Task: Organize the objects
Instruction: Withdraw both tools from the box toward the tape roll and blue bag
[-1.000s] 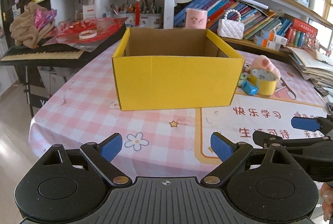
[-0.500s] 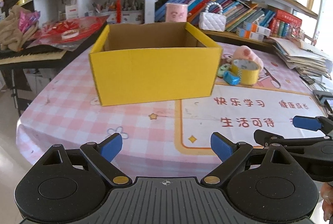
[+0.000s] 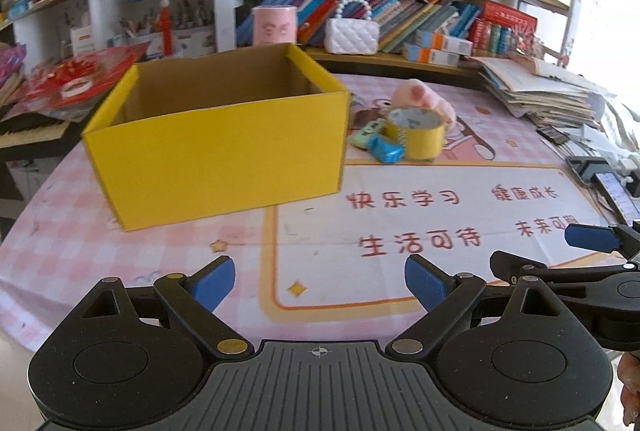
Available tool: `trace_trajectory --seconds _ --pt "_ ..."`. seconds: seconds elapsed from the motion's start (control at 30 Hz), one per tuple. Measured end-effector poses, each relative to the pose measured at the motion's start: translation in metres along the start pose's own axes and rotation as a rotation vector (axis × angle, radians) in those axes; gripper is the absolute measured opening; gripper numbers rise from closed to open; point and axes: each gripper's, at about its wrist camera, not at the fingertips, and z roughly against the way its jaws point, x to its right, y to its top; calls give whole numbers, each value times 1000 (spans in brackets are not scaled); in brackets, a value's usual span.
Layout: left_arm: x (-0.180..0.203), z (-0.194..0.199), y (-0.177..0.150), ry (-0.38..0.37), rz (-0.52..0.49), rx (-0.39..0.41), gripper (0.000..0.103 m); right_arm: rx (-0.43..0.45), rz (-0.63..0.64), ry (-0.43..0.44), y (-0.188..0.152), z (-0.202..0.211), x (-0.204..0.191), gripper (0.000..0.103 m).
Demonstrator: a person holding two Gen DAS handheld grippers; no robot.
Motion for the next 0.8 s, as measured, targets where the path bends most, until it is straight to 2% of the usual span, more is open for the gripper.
trace_trajectory --seconds 0.27,0.8 --pt "20 -15 20 -5 -26 17 94 3 -36 -20 13 -15 29 81" --pt "48 -57 51 36 20 3 94 5 34 47 53 -64 62 81"
